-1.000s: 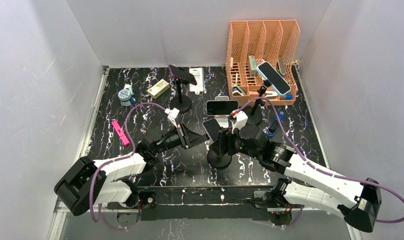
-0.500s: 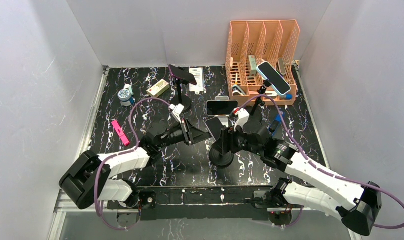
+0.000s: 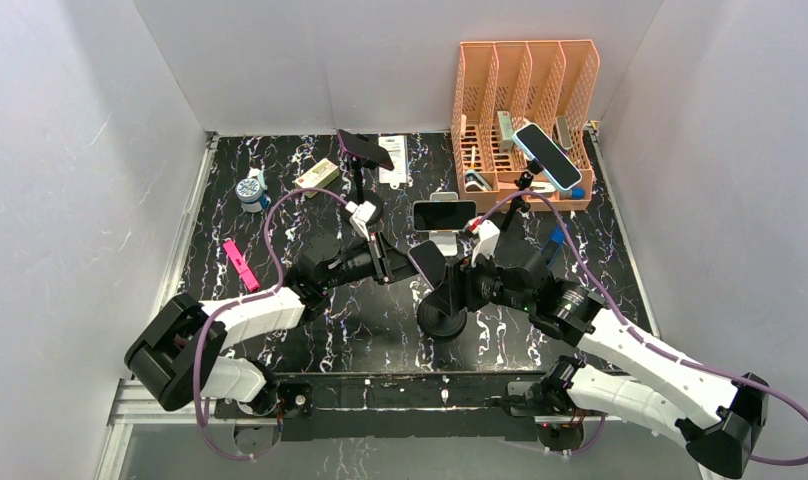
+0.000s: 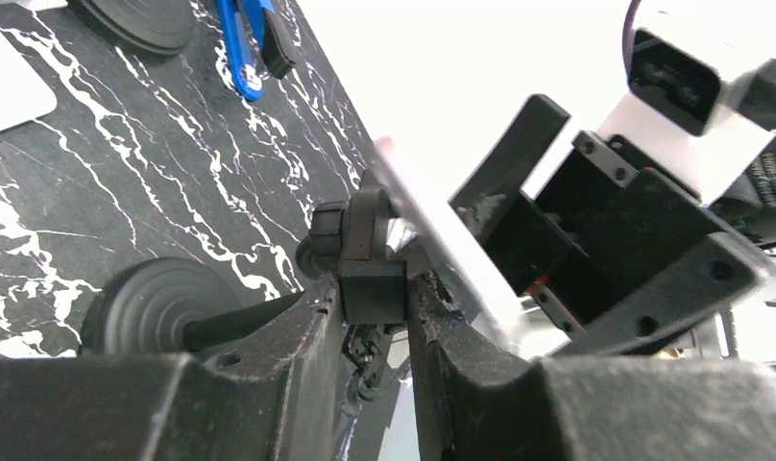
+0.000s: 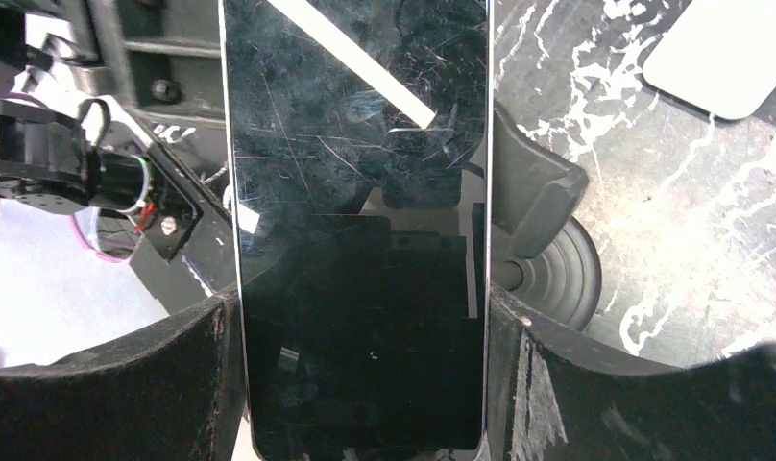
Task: Remove the phone from the phone stand
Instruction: Remove the phone from the phone stand, then place the phone at the center of the board.
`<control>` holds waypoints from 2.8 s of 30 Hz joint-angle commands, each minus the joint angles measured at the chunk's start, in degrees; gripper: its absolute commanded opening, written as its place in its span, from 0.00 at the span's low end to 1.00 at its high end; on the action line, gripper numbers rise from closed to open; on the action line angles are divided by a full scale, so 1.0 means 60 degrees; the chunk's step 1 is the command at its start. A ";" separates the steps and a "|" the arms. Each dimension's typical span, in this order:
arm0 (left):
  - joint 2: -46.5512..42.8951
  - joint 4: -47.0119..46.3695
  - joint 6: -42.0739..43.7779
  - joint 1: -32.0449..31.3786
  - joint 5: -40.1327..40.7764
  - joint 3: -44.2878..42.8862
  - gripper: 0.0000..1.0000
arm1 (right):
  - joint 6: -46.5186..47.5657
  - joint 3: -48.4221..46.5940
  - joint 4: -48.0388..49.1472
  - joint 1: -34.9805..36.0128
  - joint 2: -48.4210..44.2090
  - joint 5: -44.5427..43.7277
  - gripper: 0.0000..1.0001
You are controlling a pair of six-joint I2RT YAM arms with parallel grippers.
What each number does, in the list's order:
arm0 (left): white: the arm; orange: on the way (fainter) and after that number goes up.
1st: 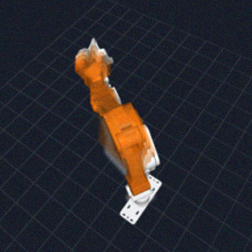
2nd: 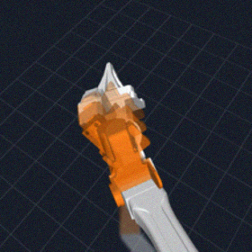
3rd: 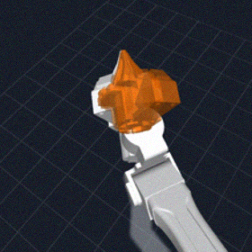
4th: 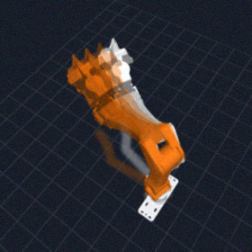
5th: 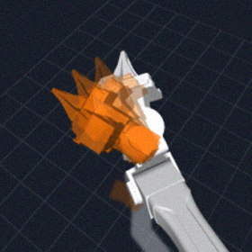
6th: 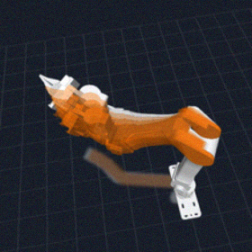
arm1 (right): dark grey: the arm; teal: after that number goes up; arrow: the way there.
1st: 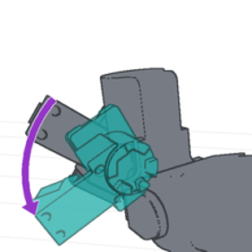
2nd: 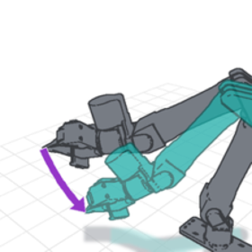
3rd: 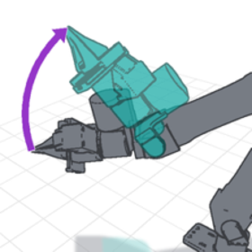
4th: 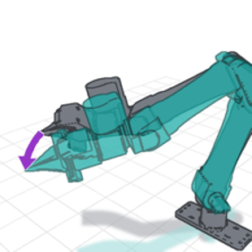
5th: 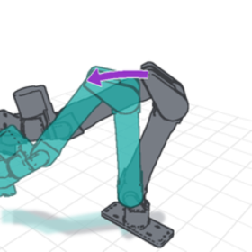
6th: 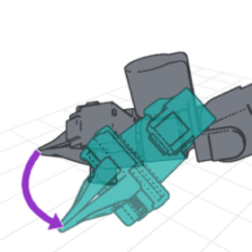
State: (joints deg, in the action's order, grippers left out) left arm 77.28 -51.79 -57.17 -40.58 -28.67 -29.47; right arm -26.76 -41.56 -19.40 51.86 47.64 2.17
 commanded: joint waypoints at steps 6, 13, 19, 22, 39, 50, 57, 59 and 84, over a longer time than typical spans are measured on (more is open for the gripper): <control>0.0010 0.0666 0.0602 -0.0092 0.0327 -0.0363 0.12 | -0.0084 -0.0965 0.1690 0.0183 -0.0539 0.1296 0.01; -0.0321 0.0941 0.0731 -0.0092 0.0362 -0.0231 0.30 | 0.0068 -0.1171 0.1453 0.0178 -0.0563 0.1159 0.01; -0.0590 0.1300 0.0839 -0.0090 0.0390 -0.0236 0.49 | 0.0333 -0.1525 0.1066 0.0176 -0.0621 0.0903 0.01; -0.0670 0.1479 0.0837 -0.0082 0.0396 -0.0256 0.55 | 0.0372 -0.1562 0.0973 0.0190 -0.0666 0.0830 0.01; -0.4526 0.6340 0.2529 -0.0041 0.3834 -0.1111 0.81 | 0.2047 -0.2863 0.0021 0.0189 0.0097 -0.0179 0.01; -0.5886 0.6562 0.3227 -0.0033 0.5194 -0.2355 0.79 | 0.3050 -0.3232 0.1507 0.0190 0.1099 -0.1204 0.01; -0.4911 0.5671 0.2302 -0.0031 0.4023 -0.2795 0.78 | 0.3035 -0.3441 0.2524 0.0194 0.1849 -0.1012 0.01; -0.4649 0.5742 0.2111 -0.0034 0.3923 -0.2909 0.78 | 0.3009 -0.3486 0.2768 0.0219 0.1983 -0.1082 0.01; -0.3226 0.5460 0.0695 -0.0022 0.4646 -0.3284 0.39 | 0.3644 -0.4185 0.3153 0.1265 0.3157 -0.3497 0.01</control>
State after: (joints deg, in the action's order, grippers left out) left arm 58.02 -17.80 -52.38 -40.99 -1.93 -47.33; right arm -6.02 -63.05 -6.20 58.94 67.46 -16.43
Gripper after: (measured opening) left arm 0.417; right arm 0.796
